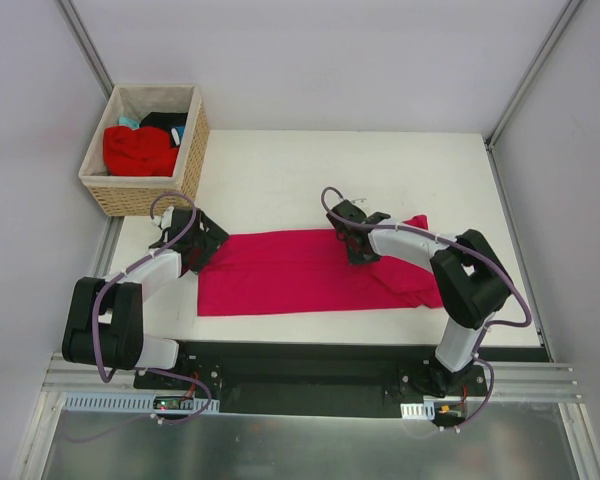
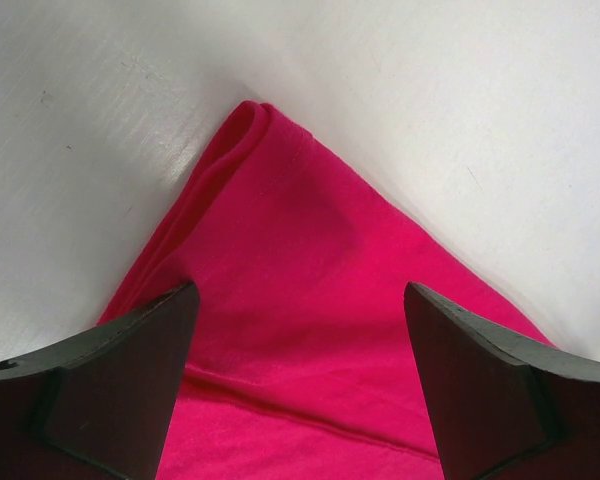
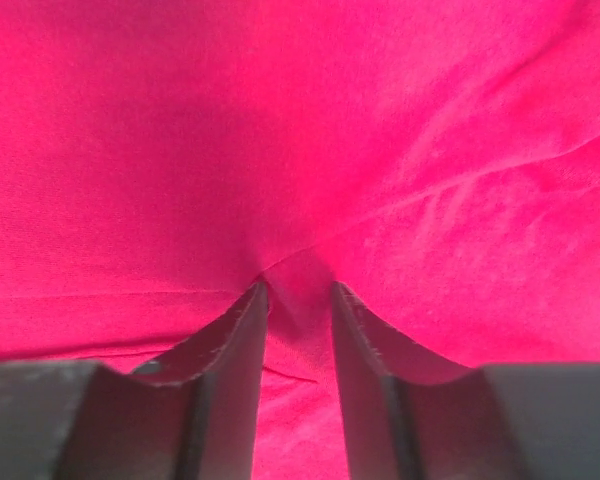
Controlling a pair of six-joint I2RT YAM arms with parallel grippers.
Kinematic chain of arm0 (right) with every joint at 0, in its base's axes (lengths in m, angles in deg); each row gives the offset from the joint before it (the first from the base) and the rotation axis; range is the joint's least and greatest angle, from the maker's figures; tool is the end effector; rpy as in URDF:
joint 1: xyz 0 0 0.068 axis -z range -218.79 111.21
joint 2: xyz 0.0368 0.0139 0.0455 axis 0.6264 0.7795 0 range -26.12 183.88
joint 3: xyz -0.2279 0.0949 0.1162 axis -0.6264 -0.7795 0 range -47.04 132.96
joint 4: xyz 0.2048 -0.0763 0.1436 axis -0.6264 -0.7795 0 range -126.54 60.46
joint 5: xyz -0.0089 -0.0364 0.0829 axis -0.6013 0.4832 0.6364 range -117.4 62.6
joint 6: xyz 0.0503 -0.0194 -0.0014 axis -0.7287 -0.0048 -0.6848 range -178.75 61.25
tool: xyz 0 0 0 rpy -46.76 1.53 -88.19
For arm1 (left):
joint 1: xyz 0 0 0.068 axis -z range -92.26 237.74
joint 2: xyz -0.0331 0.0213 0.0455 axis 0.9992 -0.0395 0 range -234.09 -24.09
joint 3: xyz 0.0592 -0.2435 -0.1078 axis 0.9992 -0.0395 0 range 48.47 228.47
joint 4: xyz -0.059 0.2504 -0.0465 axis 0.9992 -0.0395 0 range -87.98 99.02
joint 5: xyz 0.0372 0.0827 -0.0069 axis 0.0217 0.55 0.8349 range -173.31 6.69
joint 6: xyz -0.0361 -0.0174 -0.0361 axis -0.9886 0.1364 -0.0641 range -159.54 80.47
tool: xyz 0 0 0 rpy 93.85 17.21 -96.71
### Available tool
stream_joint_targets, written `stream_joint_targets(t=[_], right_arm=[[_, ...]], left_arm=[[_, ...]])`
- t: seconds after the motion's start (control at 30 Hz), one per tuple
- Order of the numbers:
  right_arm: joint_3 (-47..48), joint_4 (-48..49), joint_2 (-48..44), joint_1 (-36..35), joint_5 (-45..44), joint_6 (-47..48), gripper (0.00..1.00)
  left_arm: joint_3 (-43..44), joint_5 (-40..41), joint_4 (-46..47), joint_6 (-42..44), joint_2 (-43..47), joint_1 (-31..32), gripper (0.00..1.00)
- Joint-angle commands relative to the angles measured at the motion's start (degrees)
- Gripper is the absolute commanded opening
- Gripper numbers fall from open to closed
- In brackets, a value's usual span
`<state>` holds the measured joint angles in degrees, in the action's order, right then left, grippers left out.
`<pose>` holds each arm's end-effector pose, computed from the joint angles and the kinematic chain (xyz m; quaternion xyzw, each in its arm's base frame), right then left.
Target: Fold and stack the t-shirts
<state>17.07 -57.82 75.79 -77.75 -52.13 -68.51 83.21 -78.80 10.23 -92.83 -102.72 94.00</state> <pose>0.2800 0.2072 0.1719 -0.1979 0.9359 -0.1073 0.2709 0.2653 -0.0262 0.1715 -0.3796 0.8329 -0.1679 0.3660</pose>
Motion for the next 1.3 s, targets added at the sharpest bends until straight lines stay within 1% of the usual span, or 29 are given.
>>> stream_joint_targets(t=[0.0,0.13,0.17,0.23,0.27,0.8,1.0,1.2,1.23,1.27], right_arm=[[-0.7,0.1,-1.2,0.2,-0.3,-0.7,0.30],[-0.9,0.1,-1.3,0.2,0.3,-0.9,0.19],[-0.9,0.0,-1.2,0.2,0.3,-1.0,0.13],[-1.4,-0.1,-1.5,0.2,0.5,-1.5,0.06],[-1.4,-0.2,-1.5,0.1,0.5,-1.5,0.01],[-7.9,-1.5,-8.7,-0.7,-0.3,-4.1,0.01],[-8.4,-2.2,-9.7,-0.9,-0.7,-4.3,0.01],[-8.7,-2.2,-8.8,-2.4,-0.8,-4.8,0.01],[-8.7,-2.2,-8.5,-3.0,-0.8,-4.9,0.02],[-8.2,-2.3,-7.8,-3.1,-0.8,-5.1,0.06]], left_arm=[[-1.8,0.5,-3.8,0.5,0.2,-0.7,0.85],[-1.8,0.4,-3.8,0.4,0.0,-0.8,0.85],[-1.8,0.4,-3.8,0.2,0.0,-0.8,0.85],[-1.7,0.4,-3.8,0.2,-0.2,-0.8,0.85],[-1.7,0.5,-3.8,0.2,-0.2,-0.8,0.85],[-1.7,0.2,-3.8,-0.1,0.0,-1.2,0.85],[-1.3,0.1,-4.0,0.0,0.1,-1.2,0.85],[-1.3,0.1,-4.3,0.0,0.1,-1.2,0.84],[-1.2,0.0,-4.2,0.0,0.0,-1.2,0.84],[-1.1,-0.1,-4.2,-0.1,-0.1,-1.2,0.84]])
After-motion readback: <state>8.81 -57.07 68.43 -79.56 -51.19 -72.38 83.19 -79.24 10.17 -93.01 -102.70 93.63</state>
